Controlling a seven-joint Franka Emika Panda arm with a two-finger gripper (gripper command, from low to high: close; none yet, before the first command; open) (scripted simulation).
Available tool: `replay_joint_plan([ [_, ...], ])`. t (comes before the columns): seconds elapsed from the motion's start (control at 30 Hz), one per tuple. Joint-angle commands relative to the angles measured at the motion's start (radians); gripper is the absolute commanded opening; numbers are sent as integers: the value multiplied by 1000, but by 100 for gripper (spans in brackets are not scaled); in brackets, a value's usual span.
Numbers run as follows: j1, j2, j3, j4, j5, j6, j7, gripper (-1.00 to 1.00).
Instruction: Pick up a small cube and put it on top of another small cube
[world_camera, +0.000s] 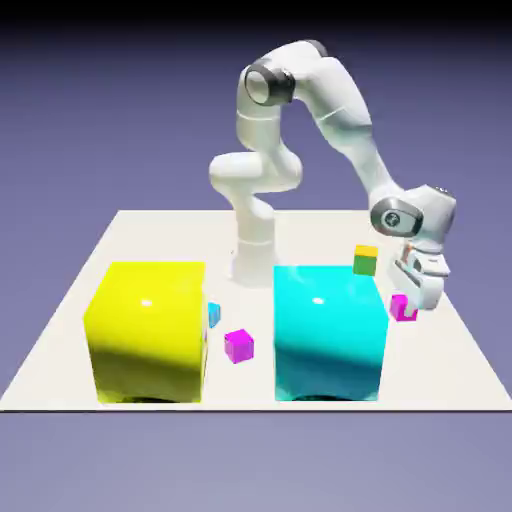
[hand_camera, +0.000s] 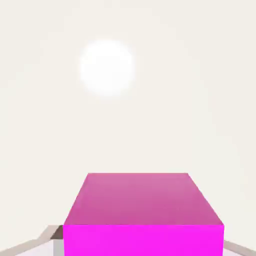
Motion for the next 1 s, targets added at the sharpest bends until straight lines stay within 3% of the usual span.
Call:
replay_joint_plan([
  [0.0,23,-1,-27,23,-13,-9,-42,-100],
  [0.33,167,-93,-339,219,-113,-89,-464,-100],
  [0.63,-64,-391,-649,-89,96,47,-671,-100],
  [0.97,-178,-446,-653,-451,373,208,-655,-100],
])
